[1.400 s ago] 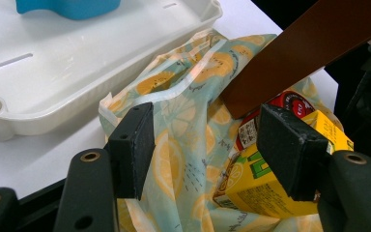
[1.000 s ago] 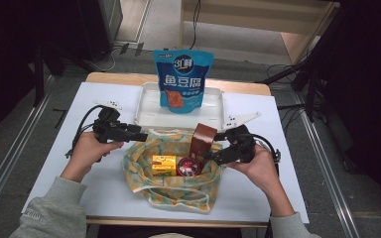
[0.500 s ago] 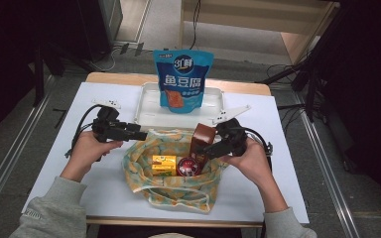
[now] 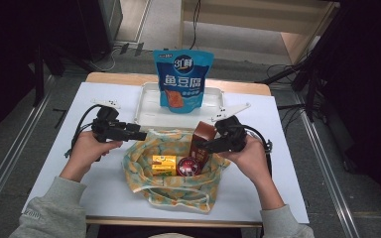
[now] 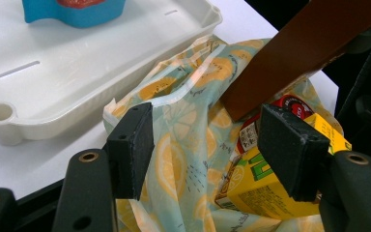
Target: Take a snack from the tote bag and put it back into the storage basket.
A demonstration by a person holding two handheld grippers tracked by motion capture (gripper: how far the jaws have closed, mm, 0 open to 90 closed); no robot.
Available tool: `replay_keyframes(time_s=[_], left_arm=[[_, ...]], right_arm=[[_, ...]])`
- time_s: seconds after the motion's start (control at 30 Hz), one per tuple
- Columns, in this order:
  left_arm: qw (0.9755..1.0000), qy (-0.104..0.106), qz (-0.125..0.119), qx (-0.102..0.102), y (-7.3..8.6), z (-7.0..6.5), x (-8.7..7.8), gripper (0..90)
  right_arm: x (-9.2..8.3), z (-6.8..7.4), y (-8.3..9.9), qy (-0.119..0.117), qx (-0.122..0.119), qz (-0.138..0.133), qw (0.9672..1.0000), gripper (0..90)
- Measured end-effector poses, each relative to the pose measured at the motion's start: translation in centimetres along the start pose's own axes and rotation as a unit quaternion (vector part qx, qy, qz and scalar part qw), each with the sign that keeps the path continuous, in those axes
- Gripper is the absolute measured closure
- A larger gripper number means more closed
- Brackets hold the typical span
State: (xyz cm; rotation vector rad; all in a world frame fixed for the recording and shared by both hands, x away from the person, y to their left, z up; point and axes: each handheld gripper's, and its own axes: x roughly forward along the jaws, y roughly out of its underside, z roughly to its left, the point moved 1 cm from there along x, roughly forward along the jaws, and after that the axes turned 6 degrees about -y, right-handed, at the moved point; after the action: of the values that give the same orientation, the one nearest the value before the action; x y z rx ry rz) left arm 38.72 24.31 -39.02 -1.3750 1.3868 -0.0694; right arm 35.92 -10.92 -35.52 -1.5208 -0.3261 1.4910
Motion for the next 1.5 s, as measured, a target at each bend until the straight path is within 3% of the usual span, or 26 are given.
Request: replay_keyframes(time_s=[0.07,0.5,0.83,1.13,1.5], left_arm=[[1.0000,0.007,-0.003,0.000,0.0,0.0,0.0,38.1],[1.0000,0.005,-0.005,0.000,-0.2,0.0,-0.4,37.8],[1.0000,0.005,0.002,-0.001,-0.3,0.1,0.1,37.7],[0.9999,0.008,0.002,-0.008,-0.3,0.2,0.1,37.6],[0.9999,0.008,0.006,-0.004,-0.2,0.3,0.1,37.5]], right_arm=[[-0.1,-0.2,0.1,0.005,0.005,-0.006,1.0000,41.1],[-0.3,-0.5,0.0,0.002,0.011,-0.011,0.9999,42.8],[-1.0,-0.4,-1.6,-0.001,0.007,0.002,1.0000,43.3],[-2.3,-0.2,-3.1,-0.014,-0.001,-0.007,0.9999,43.7],[-3.9,-0.2,-4.9,-0.007,-0.008,-0.007,0.9999,43.8]])
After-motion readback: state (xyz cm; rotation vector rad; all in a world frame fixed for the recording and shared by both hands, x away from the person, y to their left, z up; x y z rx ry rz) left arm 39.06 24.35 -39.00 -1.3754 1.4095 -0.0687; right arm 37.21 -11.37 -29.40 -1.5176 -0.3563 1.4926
